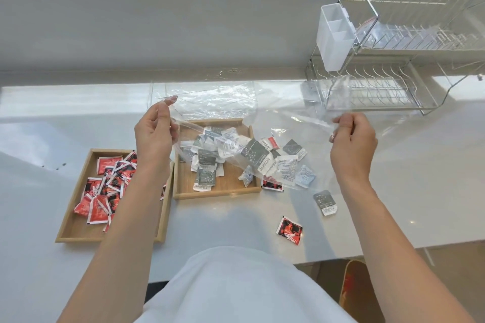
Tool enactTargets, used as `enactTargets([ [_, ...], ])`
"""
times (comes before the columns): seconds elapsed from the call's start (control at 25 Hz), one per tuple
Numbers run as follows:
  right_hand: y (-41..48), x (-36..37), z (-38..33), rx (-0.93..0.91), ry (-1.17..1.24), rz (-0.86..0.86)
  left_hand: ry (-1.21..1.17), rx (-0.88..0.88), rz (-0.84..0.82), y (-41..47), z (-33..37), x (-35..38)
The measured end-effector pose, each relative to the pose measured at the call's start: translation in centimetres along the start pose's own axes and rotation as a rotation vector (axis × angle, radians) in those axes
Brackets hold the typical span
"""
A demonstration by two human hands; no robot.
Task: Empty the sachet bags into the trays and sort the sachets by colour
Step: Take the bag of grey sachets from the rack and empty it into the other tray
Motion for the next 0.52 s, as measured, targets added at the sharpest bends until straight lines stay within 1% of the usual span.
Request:
enactTargets([
  [0.12, 0.5, -0.6, -0.2, -0.027, -0.01, 0.041, 0.0, -0.004, -0.001, 0.2, -0.3, 0.0],
  [0.2, 0.8, -0.4, -0.5, -0.031, -0.031, 0.003, 0.007, -0.007, 0.002, 0.4, -0.6, -0.2],
  [0.32, 1.1, -0.8, -1.1, -0.062, -0.044, 0.024, 0.0, -0.009, -0.011, 0.5, -0.7, 0.1],
  [0.4, 1.3, -0.4, -1.2, -0.066, -0.058, -0.016, -0.001, -0.019, 0.005, 0.7, -0.9, 0.0],
  [0.52, 1.7, -0.9, -1.9, -0.101, -0.076, 0.011, -0.025, -0.029, 0.016, 0.8, -1.0, -0.3],
])
Point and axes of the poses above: each hand's wrist, its own y-axis towards the middle knuckle, its own x-axis out of the palm, z = x × y, the point moved 10 cm from there along y, towards the middle knuckle, and after that the axes turned 5 degrees about -x, right-handed, at the moved point
